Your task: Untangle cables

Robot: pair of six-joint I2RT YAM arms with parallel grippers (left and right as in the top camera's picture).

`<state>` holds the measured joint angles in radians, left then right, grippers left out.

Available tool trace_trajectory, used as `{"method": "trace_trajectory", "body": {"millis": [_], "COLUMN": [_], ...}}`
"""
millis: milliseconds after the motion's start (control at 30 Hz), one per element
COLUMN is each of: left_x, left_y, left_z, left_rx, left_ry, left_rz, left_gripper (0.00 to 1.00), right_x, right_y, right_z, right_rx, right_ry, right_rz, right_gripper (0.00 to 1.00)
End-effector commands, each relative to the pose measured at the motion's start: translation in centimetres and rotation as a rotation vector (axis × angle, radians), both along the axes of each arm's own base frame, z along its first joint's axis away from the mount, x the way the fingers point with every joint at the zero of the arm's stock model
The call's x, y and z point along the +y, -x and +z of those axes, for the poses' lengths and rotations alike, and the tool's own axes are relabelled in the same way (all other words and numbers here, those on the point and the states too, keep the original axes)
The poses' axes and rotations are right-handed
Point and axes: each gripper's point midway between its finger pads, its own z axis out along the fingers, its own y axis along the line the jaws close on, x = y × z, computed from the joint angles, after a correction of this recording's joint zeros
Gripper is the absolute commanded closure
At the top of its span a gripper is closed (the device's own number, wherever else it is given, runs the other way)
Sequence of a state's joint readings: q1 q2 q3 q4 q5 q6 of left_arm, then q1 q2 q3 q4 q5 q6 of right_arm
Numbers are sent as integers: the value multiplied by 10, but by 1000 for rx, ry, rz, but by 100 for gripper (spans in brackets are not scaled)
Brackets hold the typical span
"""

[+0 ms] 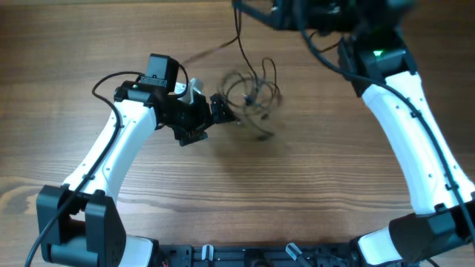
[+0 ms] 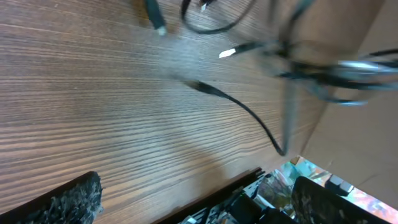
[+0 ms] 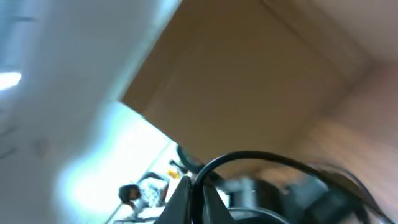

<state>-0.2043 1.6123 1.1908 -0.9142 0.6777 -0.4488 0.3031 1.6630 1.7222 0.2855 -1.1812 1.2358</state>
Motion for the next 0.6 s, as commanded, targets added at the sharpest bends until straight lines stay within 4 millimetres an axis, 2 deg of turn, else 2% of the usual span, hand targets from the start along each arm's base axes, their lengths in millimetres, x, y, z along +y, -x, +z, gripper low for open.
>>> {"method": "trace_trajectory", "body": {"millis": [0,67,100,133,167,233,267,300,333,367,400,433,500,533,567], "left_x": [6,9,10,16,19,19,19,19,19,19,19,18,18,18,20], "left_y": [-4,-6,-8,-13,-16,-23,-23,-23,-23,-24,-25,-28,-31,-32,-32], "left_z": [-6,-9,-9,-12,-14,-13,-13,-13,-13,-13,-12,-12,-11,-11,-12], "left_rx": [-5,-14,-19,-16,-14,-36,-40,-39,-39,-41,-45,-38,-13,-4,-6], "left_ry": [-47,-74,-82,-117,-134,-137,-136,-136,-136,-136,-133,-128,-121,-119,-127], "left_rz": [16,23,26,70,99,116,116,116,116,116,122,147,202,219,222], "left_gripper": [0,0,0,0,0,1,1,1,1,2,2,1,2,2,2], "right_x": [-23,-28,-26,-24,-25,-33,-60,-98,-133,-150,-154,-149,-122,-101,-92], "right_y": [16,15,13,6,4,-7,-24,-31,-26,-19,-12,-7,-1,2,3], "right_z": [41,35,21,-19,-38,-94,-154,-200,-230,-243,-247,-247,-235,-214,-195], "right_rx": [128,115,132,211,234,278,379,491,557,589,595,594,554,496,447], "right_ry": [-54,-27,13,106,148,309,545,766,955,1053,1092,1088,984,879,814], "right_rz": [18,14,24,7,-14,-143,-369,-581,-724,-770,-759,-714,-567,-466,-431], "right_gripper": [95,95,95,95,95,95,95,96,96,96,96,96,96,96,96]}}
